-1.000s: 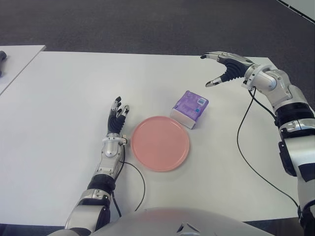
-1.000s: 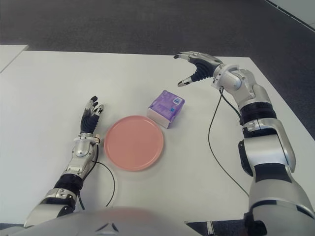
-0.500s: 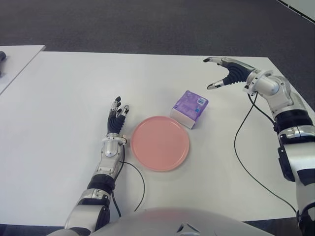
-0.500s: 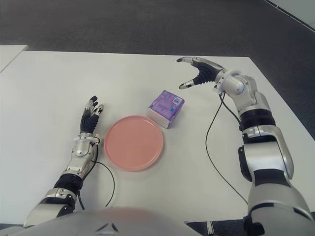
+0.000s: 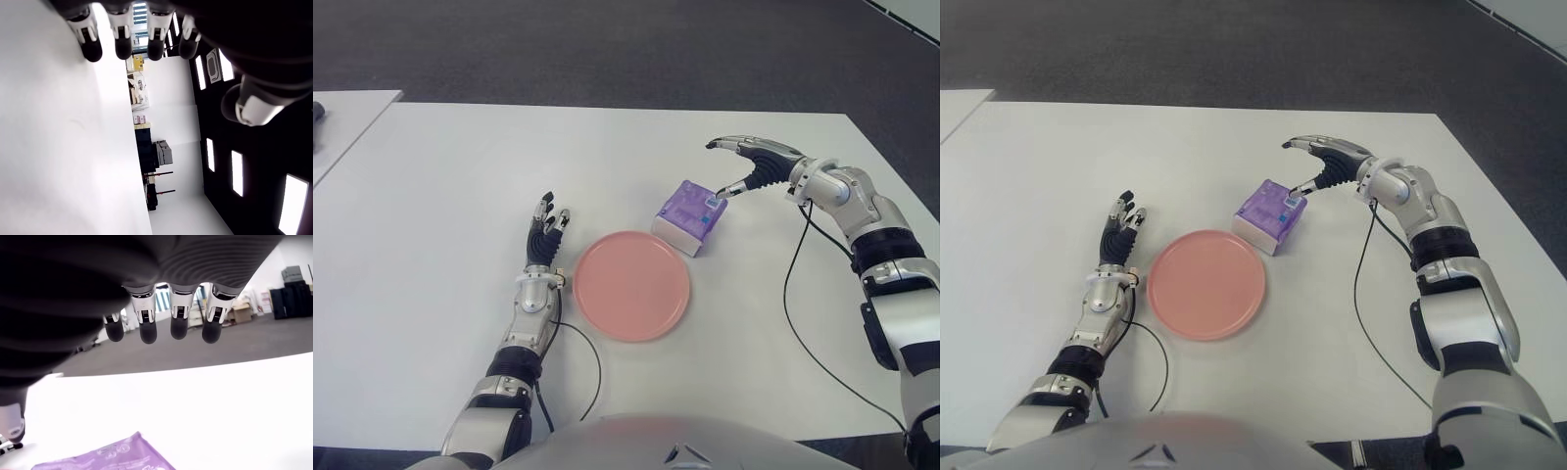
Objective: Put the tissue paper into the plate.
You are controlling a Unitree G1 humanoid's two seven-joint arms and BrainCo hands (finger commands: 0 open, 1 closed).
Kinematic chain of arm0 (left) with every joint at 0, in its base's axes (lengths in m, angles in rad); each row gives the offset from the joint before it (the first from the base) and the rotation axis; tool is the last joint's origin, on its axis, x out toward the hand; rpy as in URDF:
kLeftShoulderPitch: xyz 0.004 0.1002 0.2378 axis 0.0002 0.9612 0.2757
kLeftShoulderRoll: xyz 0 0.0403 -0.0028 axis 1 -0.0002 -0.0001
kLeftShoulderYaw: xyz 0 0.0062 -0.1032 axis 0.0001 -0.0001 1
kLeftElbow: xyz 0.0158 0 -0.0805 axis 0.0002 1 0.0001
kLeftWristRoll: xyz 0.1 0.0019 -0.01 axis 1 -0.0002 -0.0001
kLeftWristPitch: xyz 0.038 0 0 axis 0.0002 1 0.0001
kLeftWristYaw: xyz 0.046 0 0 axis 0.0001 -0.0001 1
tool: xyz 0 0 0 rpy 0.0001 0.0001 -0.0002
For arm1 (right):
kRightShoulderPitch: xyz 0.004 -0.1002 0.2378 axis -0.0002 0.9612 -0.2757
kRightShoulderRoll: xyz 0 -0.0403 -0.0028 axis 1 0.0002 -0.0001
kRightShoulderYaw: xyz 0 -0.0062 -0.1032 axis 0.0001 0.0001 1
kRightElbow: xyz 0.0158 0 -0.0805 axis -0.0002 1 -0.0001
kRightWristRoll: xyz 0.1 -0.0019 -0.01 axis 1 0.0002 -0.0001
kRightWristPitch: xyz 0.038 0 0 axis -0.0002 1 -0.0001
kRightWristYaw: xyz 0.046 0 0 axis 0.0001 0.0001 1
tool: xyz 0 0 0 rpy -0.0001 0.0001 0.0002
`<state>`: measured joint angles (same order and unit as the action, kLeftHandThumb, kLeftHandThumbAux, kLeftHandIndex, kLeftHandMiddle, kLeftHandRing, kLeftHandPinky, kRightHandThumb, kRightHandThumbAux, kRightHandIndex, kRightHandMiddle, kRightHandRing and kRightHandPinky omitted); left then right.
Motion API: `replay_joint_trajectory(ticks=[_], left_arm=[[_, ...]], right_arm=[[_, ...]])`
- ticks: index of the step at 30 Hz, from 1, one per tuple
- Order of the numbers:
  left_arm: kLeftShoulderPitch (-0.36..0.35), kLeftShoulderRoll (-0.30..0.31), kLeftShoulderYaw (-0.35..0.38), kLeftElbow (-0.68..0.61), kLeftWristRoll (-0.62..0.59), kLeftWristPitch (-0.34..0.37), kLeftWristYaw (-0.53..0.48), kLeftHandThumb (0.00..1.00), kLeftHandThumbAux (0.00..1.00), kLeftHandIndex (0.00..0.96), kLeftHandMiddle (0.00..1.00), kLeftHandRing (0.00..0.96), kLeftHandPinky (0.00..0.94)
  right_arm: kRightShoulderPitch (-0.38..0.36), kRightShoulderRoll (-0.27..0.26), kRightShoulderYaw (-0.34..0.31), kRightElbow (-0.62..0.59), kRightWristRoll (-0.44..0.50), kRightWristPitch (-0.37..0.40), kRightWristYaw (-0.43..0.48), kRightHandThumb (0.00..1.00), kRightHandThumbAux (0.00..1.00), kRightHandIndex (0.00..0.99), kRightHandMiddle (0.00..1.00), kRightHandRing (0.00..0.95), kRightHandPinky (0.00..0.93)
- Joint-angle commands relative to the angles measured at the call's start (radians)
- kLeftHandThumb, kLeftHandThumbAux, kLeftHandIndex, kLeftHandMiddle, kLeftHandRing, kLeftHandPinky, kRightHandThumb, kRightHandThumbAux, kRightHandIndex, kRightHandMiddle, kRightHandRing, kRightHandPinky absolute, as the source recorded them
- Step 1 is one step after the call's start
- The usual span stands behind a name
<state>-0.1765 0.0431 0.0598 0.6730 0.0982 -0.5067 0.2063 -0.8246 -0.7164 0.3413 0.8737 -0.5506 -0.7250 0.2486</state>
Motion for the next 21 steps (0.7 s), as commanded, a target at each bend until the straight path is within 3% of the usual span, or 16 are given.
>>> replay_joint_trajectory(ticks=[1, 10, 21], left_arm=[[0.013, 0.003, -0.002, 0.004, 0.009, 0.021, 0.005, 0.0, 0.444, 0.0, 0.0, 0.0, 0.0], [0.009, 0.004, 0.001, 0.006, 0.001, 0.018, -0.001, 0.0, 0.443, 0.0, 0.0, 0.0, 0.0], [0.005, 0.004, 0.003, 0.013, -0.001, 0.005, -0.001, 0.0, 0.436, 0.0, 0.0, 0.0, 0.0]], right_arm=[[-0.004, 0.001, 0.044, 0.056, -0.071, -0.089, -0.08, 0.252, 0.423, 0.0, 0.0, 0.0, 0.0], [-0.042, -0.003, 0.132, 0.099, -0.228, -0.158, -0.244, 0.294, 0.292, 0.0, 0.0, 0.0, 0.0], [-0.066, -0.015, 0.195, 0.103, -0.327, -0.17, -0.346, 0.375, 0.222, 0.0, 0.0, 0.0, 0.0]])
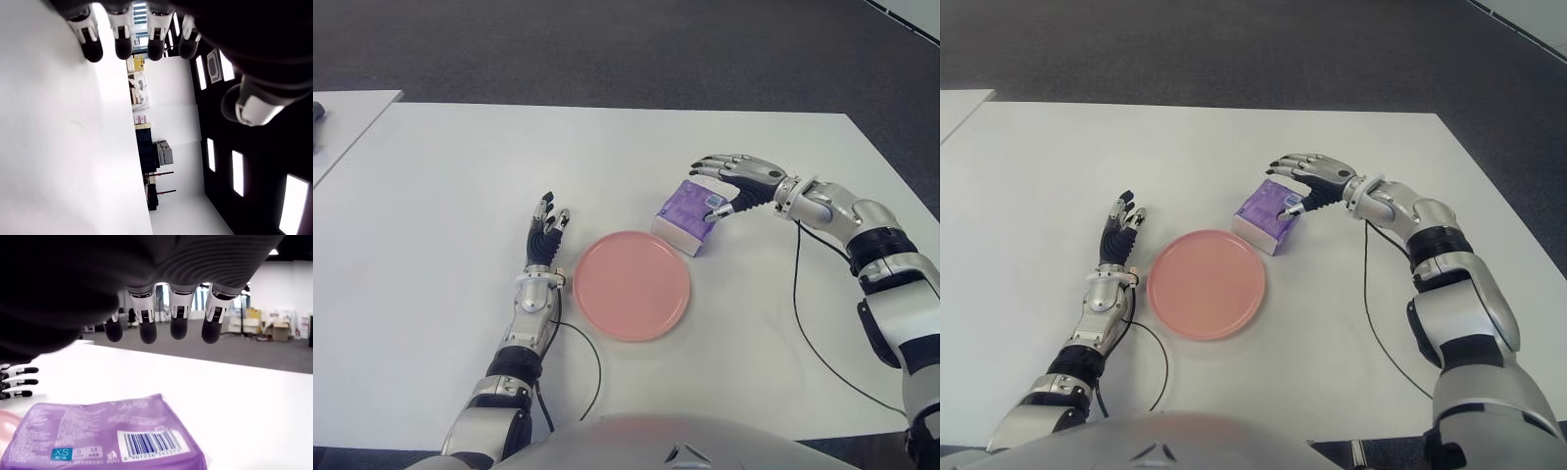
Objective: Put the tissue paper into the plate.
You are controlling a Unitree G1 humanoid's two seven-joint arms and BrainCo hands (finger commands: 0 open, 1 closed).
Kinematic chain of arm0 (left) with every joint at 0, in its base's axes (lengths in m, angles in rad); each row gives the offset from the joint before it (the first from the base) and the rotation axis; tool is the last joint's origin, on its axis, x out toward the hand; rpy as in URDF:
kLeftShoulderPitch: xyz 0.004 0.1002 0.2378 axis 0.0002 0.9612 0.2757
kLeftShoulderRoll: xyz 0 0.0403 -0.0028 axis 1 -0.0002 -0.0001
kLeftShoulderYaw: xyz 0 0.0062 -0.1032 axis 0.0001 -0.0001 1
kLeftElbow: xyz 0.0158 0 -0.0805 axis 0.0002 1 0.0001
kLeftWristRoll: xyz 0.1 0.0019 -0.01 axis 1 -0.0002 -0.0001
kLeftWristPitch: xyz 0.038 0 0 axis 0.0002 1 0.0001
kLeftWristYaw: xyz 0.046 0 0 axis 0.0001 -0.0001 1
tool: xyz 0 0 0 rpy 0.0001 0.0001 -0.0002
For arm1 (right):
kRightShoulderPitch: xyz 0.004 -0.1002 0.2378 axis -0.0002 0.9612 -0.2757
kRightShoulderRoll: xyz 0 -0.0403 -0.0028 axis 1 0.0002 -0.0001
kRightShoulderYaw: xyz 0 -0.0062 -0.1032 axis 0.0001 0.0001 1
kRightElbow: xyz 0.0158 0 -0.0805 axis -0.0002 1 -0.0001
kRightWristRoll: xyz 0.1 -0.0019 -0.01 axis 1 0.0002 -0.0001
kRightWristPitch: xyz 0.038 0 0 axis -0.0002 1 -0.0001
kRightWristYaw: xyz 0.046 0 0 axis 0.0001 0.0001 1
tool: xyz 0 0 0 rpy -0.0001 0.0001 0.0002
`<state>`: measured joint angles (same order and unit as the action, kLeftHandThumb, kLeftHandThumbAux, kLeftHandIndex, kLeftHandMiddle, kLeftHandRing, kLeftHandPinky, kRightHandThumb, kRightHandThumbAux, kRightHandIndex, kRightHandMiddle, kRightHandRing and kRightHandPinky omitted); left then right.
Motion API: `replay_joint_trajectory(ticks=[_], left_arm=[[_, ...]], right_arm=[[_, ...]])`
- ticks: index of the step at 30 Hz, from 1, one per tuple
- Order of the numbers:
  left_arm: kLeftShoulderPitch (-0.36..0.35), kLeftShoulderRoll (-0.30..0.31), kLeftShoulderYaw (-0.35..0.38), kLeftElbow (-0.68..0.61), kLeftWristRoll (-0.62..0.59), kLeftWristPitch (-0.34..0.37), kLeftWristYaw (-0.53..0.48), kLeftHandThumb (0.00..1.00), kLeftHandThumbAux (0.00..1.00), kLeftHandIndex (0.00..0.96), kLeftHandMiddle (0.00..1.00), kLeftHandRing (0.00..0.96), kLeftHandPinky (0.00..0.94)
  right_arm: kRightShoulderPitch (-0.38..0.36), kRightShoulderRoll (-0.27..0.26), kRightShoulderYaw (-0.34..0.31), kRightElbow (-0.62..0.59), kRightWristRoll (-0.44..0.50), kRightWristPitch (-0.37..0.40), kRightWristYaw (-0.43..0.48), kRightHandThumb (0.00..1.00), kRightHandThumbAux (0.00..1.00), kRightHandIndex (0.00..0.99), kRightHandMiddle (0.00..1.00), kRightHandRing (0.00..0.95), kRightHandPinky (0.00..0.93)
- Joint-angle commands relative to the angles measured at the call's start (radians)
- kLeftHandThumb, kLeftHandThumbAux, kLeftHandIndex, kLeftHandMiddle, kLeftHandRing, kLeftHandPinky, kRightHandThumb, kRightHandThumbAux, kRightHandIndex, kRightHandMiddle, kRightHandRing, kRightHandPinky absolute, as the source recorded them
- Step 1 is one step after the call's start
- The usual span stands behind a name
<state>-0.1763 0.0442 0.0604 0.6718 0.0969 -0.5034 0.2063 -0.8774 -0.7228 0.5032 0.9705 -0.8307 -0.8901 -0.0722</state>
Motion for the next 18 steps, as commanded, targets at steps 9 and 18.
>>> replay_joint_trajectory(ticks=[9, 18], left_arm=[[0.003, 0.004, 0.002, 0.015, 0.007, 0.004, 0.008, 0.0, 0.438, 0.0, 0.0, 0.0, 0.0], [0.007, 0.005, 0.001, 0.006, 0.01, 0.004, 0.009, 0.0, 0.444, 0.0, 0.0, 0.0, 0.0]], right_arm=[[-0.021, -0.013, 0.065, 0.005, -0.079, -0.006, -0.041, 0.386, 0.222, 0.0, 0.0, 0.0, 0.0], [-0.025, -0.021, 0.087, -0.003, -0.103, -0.001, -0.046, 0.377, 0.237, 0.0, 0.0, 0.0, 0.0]])
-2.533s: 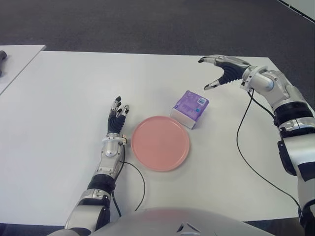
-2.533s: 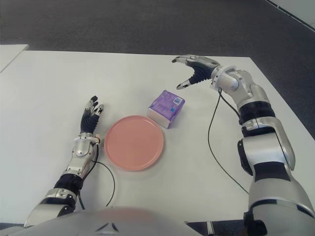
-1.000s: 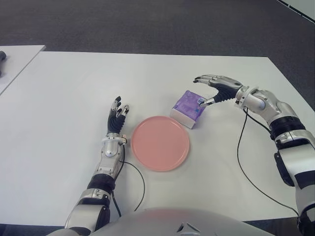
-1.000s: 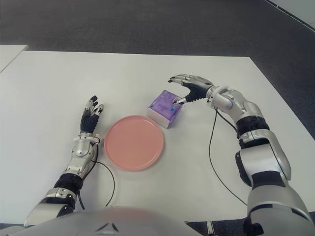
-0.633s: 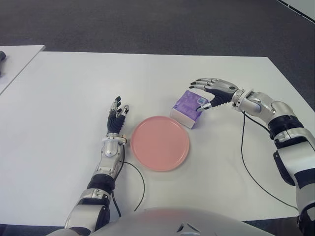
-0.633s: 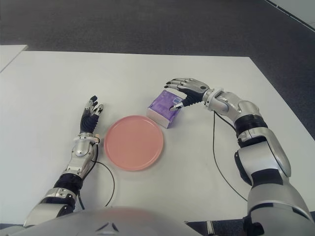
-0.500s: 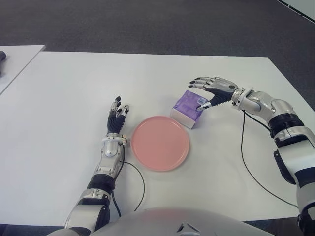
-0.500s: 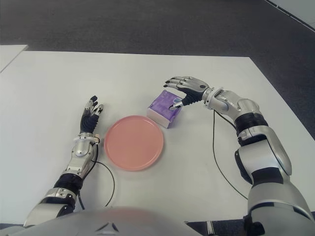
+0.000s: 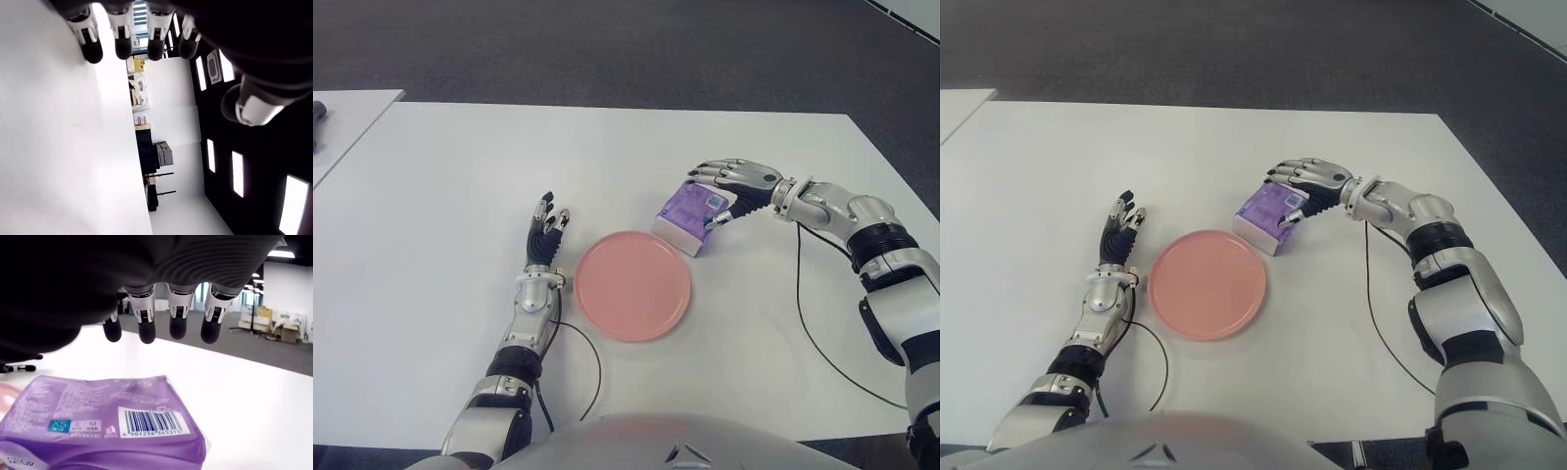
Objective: Put the tissue paper into the plate.
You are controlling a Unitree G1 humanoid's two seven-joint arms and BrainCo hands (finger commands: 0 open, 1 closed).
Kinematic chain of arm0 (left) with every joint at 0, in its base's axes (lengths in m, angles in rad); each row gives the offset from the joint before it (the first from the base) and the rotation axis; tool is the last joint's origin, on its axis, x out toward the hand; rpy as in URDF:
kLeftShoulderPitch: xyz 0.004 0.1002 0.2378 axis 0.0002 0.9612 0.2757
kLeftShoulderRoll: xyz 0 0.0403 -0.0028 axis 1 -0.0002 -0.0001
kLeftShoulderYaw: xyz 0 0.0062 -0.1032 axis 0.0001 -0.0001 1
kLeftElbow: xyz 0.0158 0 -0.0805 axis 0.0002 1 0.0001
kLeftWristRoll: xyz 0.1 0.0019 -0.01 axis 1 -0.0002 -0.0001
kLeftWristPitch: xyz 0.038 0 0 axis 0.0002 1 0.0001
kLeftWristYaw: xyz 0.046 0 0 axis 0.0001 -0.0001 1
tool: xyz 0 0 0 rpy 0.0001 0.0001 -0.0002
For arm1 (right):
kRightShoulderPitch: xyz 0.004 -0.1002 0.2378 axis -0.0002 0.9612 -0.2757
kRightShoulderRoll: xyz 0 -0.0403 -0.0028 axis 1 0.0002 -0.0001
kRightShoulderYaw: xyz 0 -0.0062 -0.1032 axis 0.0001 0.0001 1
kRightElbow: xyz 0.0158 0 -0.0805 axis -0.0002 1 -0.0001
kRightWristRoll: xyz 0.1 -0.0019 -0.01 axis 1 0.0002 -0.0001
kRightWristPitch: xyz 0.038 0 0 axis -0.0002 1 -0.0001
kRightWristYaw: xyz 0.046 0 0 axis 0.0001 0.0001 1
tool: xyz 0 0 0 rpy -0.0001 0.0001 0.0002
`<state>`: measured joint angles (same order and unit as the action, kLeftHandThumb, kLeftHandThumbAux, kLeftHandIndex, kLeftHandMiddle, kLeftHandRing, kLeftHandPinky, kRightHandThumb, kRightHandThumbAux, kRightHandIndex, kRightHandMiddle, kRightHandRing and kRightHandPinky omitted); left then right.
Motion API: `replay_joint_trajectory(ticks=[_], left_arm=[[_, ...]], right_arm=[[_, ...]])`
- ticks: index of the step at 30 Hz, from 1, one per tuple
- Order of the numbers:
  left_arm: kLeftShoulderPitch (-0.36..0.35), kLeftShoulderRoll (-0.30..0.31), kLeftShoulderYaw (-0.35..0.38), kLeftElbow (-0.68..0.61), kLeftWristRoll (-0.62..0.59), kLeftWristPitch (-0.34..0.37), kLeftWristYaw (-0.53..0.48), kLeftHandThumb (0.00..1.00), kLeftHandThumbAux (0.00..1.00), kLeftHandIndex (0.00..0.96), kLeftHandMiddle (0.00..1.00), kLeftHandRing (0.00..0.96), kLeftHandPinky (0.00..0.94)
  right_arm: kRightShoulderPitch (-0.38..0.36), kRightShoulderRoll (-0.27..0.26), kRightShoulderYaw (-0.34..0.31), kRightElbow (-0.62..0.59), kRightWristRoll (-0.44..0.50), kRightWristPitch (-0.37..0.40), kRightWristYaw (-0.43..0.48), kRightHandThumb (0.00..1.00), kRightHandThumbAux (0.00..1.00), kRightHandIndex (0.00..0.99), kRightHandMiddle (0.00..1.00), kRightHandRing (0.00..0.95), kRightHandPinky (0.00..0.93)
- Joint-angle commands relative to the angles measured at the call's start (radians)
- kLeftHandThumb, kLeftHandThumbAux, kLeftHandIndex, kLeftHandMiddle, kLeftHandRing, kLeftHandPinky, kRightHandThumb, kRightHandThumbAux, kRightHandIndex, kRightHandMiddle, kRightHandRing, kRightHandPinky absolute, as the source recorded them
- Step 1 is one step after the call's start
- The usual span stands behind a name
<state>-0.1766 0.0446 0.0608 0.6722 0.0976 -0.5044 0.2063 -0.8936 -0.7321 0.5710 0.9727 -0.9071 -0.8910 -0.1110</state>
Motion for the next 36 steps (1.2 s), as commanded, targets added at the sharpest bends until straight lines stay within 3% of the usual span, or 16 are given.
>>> replay_joint_trajectory(ticks=[1, 13, 36], left_arm=[[0.008, 0.004, 0.0, 0.004, 0.01, 0.006, 0.01, 0.0, 0.445, 0.0, 0.0, 0.0, 0.0], [0.01, 0.006, 0.002, -0.002, 0.001, 0.017, -0.002, 0.0, 0.445, 0.0, 0.0, 0.0, 0.0], [0.021, -0.002, -0.002, -0.017, 0.006, 0.019, 0.007, 0.0, 0.443, 0.0, 0.0, 0.0, 0.0]], right_arm=[[-0.011, -0.013, 0.023, -0.007, -0.034, 0.001, -0.014, 0.379, 0.236, 0.0, 0.0, 0.0, 0.0], [-0.042, -0.019, 0.072, 0.009, -0.117, 0.002, -0.116, 0.395, 0.221, 0.0, 0.0, 0.0, 0.0], [-0.068, -0.029, 0.122, 0.03, -0.129, -0.026, -0.094, 0.38, 0.252, 0.0, 0.0, 0.0, 0.0]])
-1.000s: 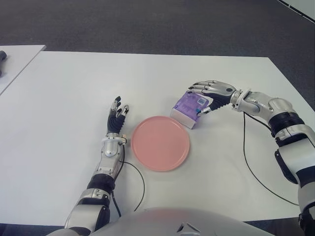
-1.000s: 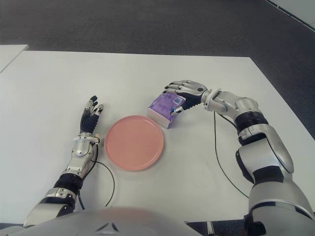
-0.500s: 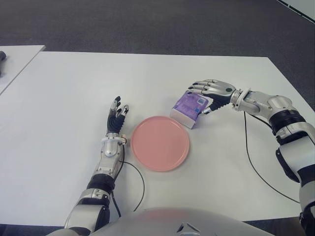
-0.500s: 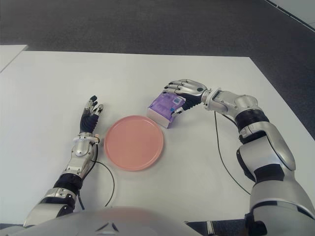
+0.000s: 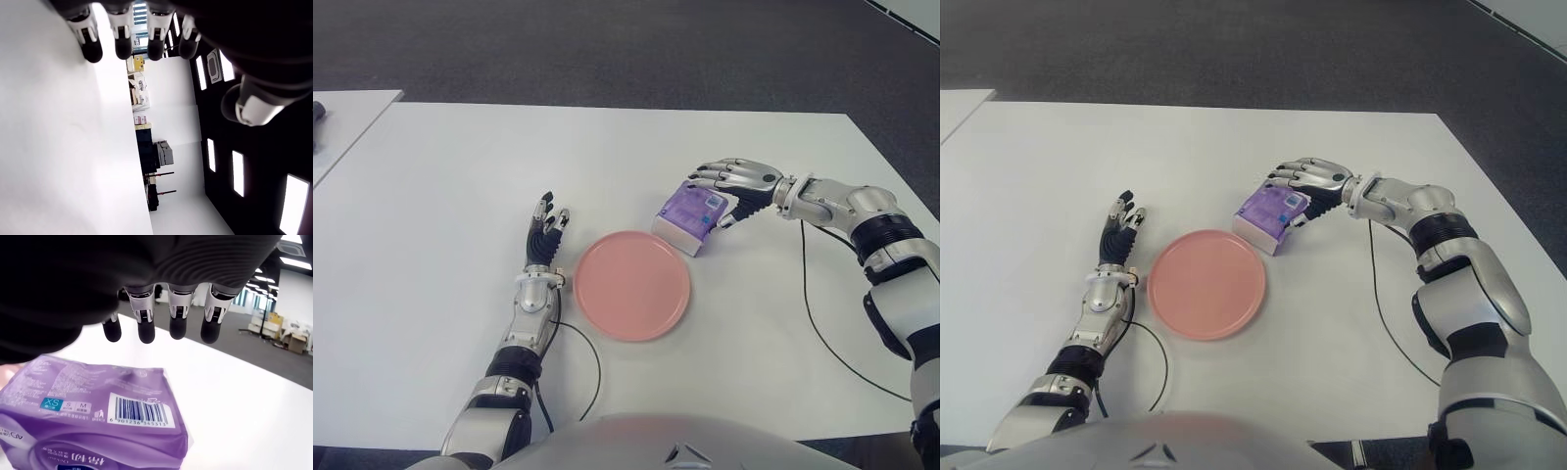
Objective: Put the tissue paper into the plate.
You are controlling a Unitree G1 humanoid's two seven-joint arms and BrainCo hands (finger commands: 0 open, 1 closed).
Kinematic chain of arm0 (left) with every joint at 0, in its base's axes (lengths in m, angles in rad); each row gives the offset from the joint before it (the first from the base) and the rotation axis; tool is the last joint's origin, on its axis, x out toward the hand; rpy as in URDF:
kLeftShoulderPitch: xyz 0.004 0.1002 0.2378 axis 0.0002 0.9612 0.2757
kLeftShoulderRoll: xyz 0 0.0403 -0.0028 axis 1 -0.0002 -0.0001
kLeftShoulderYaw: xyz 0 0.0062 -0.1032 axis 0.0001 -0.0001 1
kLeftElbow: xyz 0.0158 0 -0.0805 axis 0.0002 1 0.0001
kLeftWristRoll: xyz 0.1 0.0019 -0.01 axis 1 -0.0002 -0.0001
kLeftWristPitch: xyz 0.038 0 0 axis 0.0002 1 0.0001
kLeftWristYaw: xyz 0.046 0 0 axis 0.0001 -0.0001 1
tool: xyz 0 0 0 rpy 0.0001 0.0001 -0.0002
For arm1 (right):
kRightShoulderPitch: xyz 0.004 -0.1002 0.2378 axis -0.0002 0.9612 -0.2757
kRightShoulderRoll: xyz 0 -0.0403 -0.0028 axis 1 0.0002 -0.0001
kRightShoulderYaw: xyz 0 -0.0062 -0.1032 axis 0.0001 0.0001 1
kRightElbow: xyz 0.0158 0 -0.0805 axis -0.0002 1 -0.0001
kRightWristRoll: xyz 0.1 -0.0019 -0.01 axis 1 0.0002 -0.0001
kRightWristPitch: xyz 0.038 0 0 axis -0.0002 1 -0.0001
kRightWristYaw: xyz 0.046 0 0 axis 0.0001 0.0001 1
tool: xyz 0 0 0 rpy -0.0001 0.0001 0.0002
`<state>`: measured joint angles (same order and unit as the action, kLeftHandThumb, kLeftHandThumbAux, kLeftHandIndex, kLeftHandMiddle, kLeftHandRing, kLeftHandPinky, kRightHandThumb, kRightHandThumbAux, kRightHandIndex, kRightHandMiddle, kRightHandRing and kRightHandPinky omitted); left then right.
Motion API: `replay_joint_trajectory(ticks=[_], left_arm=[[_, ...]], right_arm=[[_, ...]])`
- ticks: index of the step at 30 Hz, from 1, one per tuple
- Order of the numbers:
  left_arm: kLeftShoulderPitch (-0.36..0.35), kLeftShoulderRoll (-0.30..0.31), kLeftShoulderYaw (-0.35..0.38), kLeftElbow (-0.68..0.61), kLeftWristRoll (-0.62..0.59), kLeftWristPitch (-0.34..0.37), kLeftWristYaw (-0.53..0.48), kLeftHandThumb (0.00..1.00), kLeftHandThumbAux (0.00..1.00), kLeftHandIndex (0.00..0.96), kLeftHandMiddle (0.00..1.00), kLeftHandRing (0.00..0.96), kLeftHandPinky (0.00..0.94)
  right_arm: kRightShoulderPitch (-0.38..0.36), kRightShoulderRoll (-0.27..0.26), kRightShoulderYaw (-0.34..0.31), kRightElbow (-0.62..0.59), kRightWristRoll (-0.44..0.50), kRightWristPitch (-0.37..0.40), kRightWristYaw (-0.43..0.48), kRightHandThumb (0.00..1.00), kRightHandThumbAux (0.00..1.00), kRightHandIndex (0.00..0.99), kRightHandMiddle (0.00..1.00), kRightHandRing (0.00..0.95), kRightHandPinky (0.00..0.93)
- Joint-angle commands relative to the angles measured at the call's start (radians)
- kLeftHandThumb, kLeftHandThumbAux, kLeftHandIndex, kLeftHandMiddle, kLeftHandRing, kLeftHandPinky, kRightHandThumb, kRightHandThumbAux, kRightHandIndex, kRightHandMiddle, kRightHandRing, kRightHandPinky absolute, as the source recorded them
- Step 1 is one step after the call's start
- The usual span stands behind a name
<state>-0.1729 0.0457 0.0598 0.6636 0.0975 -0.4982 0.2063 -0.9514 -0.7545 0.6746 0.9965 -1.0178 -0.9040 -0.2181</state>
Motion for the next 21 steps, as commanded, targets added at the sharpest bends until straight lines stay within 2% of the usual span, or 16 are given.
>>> replay_joint_trajectory(ticks=[1, 13, 16, 21], left_arm=[[0.018, -0.003, -0.001, -0.008, 0.006, 0.013, 0.007, 0.0, 0.445, 0.0, 0.0, 0.0, 0.0], [0.02, -0.008, -0.004, -0.021, 0.008, 0.026, 0.009, 0.0, 0.441, 0.0, 0.0, 0.0, 0.0], [0.022, -0.009, -0.003, -0.025, 0.008, 0.032, 0.009, 0.0, 0.438, 0.0, 0.0, 0.0, 0.0], [0.023, -0.009, -0.003, -0.024, 0.007, 0.029, 0.007, 0.0, 0.437, 0.0, 0.0, 0.0, 0.0]], right_arm=[[-0.01, -0.007, 0.021, 0.007, -0.019, -0.013, 0.014, 0.379, 0.252, 0.0, 0.0, 0.0, 0.0], [-0.006, -0.001, 0.052, 0.008, -0.046, -0.006, -0.008, 0.372, 0.243, 0.0, 0.0, 0.0, 0.0], [-0.008, 0.039, 0.079, 0.002, -0.065, 0.005, 0.003, 0.371, 0.251, 0.0, 0.0, 0.0, 0.0], [-0.024, 0.029, 0.092, 0.022, -0.071, -0.024, 0.009, 0.371, 0.273, 0.0, 0.0, 0.0, 0.0]])
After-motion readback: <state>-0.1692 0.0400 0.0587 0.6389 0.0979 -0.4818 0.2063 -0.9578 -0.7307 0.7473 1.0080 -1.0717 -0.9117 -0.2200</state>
